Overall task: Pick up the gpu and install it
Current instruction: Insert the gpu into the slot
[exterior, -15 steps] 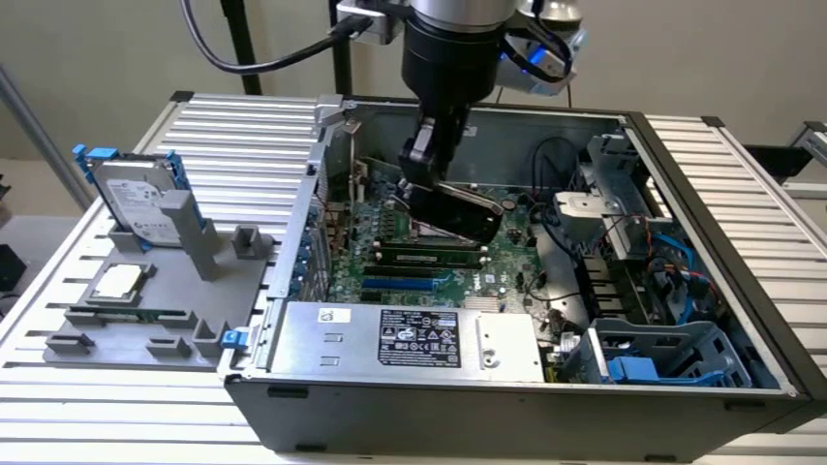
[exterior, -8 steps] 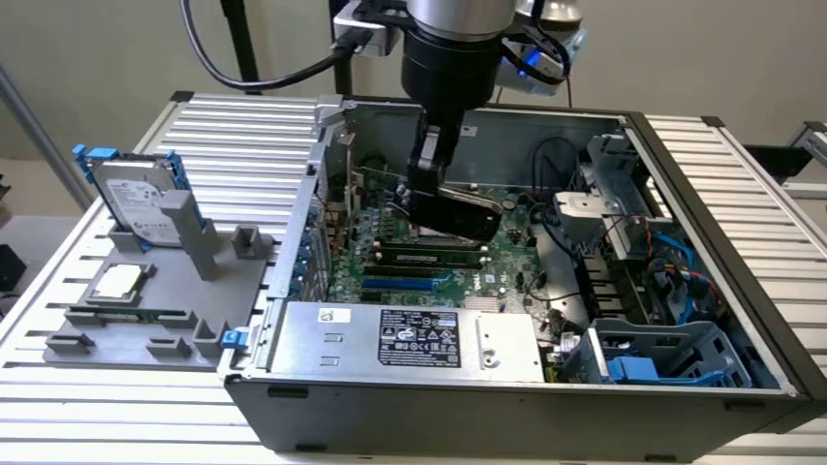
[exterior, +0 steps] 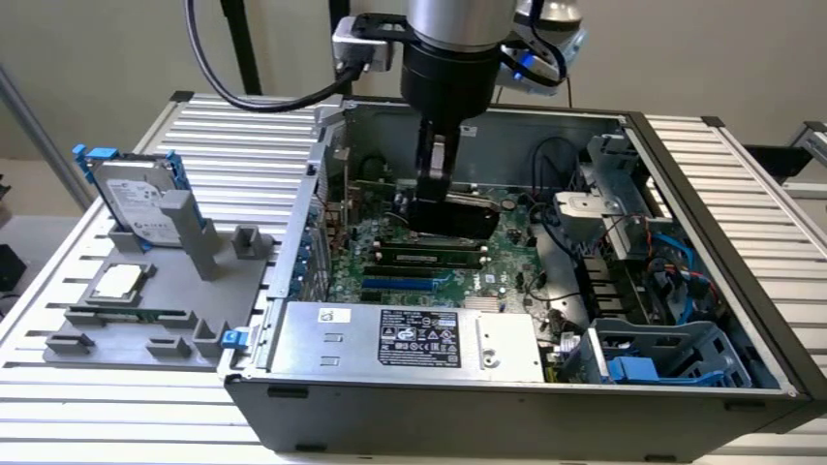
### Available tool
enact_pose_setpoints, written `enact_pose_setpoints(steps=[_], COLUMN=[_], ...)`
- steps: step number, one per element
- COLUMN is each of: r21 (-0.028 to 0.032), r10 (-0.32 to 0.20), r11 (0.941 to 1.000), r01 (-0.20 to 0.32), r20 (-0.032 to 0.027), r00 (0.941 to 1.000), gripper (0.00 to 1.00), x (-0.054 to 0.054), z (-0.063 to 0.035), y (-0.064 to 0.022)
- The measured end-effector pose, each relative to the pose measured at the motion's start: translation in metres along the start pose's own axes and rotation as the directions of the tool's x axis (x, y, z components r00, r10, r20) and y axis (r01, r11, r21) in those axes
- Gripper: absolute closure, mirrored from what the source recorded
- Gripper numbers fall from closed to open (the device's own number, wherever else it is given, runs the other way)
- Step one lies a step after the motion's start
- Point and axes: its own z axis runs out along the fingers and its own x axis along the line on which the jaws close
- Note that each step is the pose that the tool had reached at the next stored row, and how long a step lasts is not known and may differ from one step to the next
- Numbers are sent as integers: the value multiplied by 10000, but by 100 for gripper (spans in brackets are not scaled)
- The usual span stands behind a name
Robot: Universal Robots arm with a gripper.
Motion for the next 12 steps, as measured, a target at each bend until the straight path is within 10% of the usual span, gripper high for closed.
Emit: enact_pose_setpoints(steps=[12], r21=[-11], r10=[-453], r11=[9990], r01=[453], r20=[100], r00=[9989], gripper=[100], x=[150], z=[234], y=[93])
